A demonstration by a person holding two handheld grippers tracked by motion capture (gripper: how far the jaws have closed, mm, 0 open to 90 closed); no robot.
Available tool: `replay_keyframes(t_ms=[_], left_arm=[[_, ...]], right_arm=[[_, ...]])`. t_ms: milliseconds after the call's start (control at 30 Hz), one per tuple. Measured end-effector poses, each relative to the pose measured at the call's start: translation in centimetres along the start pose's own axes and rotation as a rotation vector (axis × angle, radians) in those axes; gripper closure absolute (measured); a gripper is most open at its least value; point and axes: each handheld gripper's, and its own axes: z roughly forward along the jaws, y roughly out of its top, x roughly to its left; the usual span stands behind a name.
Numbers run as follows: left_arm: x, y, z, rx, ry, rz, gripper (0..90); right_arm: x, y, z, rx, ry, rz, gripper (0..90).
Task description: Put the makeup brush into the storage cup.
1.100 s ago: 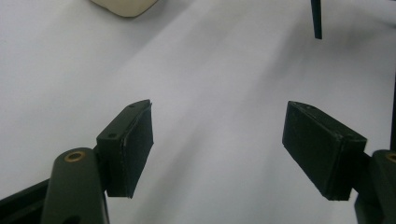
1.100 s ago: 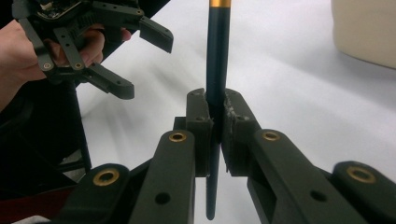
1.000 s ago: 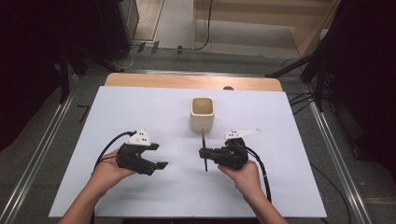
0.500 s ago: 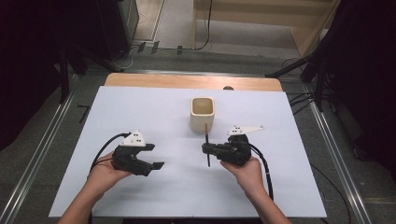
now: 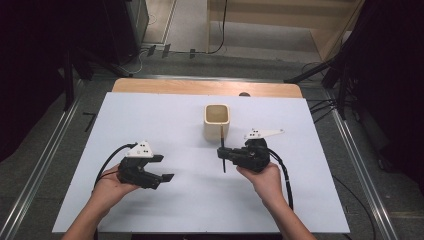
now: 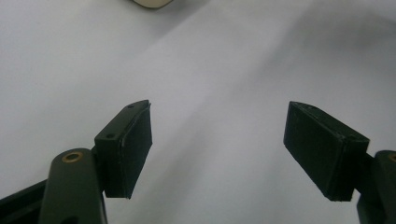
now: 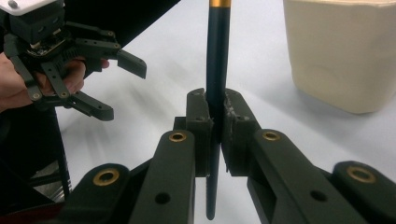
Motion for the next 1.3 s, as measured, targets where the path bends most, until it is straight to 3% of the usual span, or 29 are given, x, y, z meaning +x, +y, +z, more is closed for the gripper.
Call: replay_keyframes(t_ms=[533,1300], left_arm=[[0.0,-0.1,0.1,0.003,-0.002,0.001,24.7],[0.6,-0.7,-0.8,-0.044,-0.011,-0.023,24.7]], right_arm=[[-0.8,2.1,-0.6,-0.033,-0.023,-0.009,83.3],[-1.6,6.4,-1.7,-0.074,-0.095,-0.043,83.3]])
